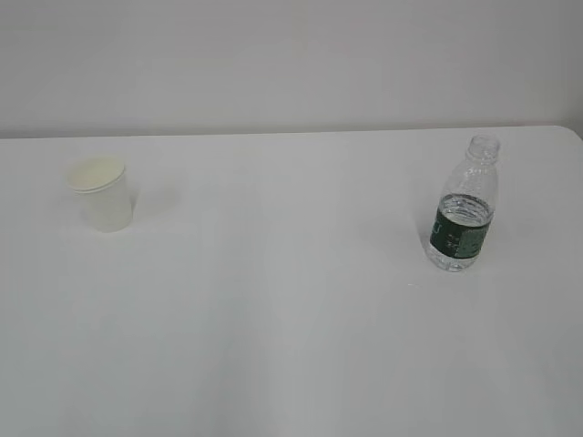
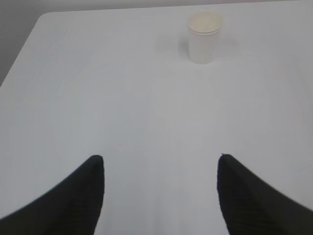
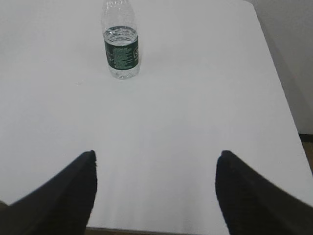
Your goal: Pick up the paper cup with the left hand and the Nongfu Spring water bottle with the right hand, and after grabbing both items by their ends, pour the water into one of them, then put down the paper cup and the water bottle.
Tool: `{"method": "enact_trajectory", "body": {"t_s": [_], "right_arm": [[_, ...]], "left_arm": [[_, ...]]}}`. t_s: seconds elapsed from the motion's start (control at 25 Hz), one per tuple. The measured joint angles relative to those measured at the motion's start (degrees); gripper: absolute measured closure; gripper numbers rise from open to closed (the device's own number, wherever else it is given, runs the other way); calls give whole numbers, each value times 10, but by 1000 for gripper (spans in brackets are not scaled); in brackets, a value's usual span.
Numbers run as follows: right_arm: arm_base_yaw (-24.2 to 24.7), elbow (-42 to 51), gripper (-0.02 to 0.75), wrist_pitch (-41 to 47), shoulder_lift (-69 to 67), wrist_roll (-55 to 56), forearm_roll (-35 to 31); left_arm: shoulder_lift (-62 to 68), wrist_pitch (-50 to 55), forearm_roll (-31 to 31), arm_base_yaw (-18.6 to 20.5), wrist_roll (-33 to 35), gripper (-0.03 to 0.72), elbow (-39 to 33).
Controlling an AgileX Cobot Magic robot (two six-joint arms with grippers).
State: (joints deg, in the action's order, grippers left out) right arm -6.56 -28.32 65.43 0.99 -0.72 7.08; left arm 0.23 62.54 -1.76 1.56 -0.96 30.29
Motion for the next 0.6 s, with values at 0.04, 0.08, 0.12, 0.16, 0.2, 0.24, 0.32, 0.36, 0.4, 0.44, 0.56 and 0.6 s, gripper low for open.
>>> {"method": "enact_trajectory", "body": {"t_s": [0.04, 0.08, 0.12, 0.16, 0.2, 0.24, 0.32, 0.36, 0.4, 0.44, 0.56, 0.6], "right_arm": [[0, 0, 174, 0, 0, 0, 0], [0, 0, 174, 0, 0, 0, 0], [0, 0, 174, 0, 0, 0, 0], [0, 0, 174, 0, 0, 0, 0], [0, 0, 174, 0, 0, 0, 0], [0, 0, 174, 0, 0, 0, 0], [0, 0, 174, 0, 0, 0, 0], [0, 0, 174, 0, 0, 0, 0], [0, 0, 174, 0, 0, 0, 0], [0, 0, 174, 0, 0, 0, 0], [0, 0, 174, 0, 0, 0, 0], [0, 0, 174, 0, 0, 0, 0]], "left_arm": [[0, 0, 0, 0, 0, 164, 0], [0, 0, 0, 0, 0, 164, 0], [0, 0, 0, 0, 0, 164, 0], [0, 0, 0, 0, 0, 164, 0], [0, 0, 0, 0, 0, 164, 0], [0, 0, 0, 0, 0, 164, 0], [0, 0, 0, 0, 0, 164, 0], [0, 0, 0, 0, 0, 164, 0], [0, 0, 0, 0, 0, 164, 0], [0, 0, 0, 0, 0, 164, 0], [0, 0, 0, 0, 0, 164, 0], [0, 0, 0, 0, 0, 164, 0]]}}
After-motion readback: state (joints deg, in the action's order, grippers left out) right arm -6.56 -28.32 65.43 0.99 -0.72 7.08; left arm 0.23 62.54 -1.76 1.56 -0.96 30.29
